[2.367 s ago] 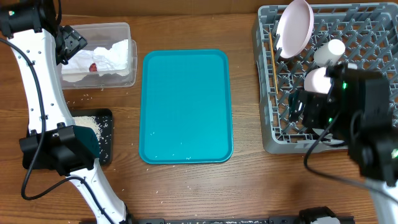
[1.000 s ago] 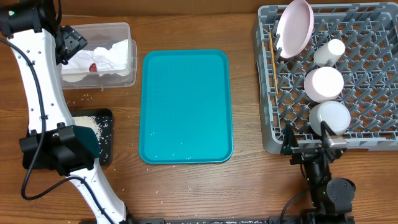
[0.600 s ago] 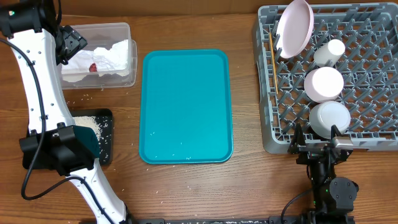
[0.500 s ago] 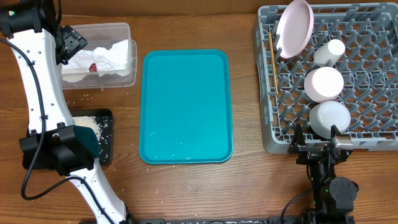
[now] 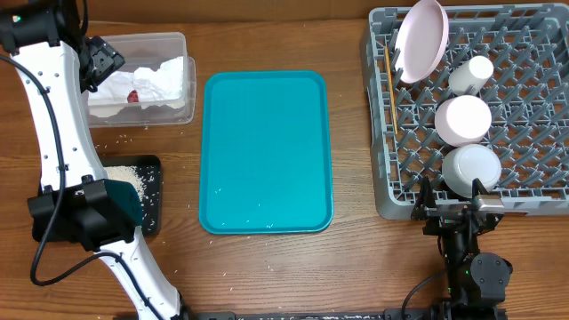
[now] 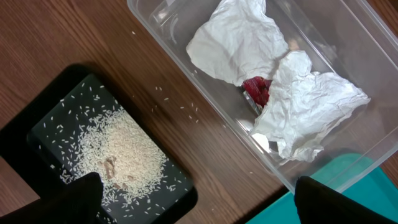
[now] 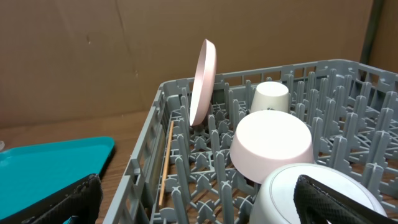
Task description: Sort waste into correct bins and load items into the dishwasher
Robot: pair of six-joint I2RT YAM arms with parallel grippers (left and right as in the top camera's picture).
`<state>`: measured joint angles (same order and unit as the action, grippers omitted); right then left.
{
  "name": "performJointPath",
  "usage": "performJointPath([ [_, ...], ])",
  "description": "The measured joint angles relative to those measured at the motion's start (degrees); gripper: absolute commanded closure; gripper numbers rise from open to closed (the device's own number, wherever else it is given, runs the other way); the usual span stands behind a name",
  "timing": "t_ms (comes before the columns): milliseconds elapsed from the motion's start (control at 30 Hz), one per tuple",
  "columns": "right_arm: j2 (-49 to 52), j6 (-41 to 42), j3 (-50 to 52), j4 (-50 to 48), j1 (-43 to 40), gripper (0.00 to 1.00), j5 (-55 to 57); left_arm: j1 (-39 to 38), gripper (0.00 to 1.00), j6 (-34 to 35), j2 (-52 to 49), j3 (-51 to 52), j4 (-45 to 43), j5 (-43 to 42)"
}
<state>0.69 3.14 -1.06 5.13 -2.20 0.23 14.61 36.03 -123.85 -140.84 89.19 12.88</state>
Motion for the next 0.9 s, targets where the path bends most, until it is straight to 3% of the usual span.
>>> performJointPath([
  [733,0.0,0.0,0.0,0.0,0.0,0.00,0.0,-0.2,0.00,-0.5,0.0,0.0,3.6,-1.1],
  [900,0.0,0.0,0.0,0.0,0.0,0.00,0.0,-1.9,0.00,-3.6,1.5,1.4,1.3,-1.2],
])
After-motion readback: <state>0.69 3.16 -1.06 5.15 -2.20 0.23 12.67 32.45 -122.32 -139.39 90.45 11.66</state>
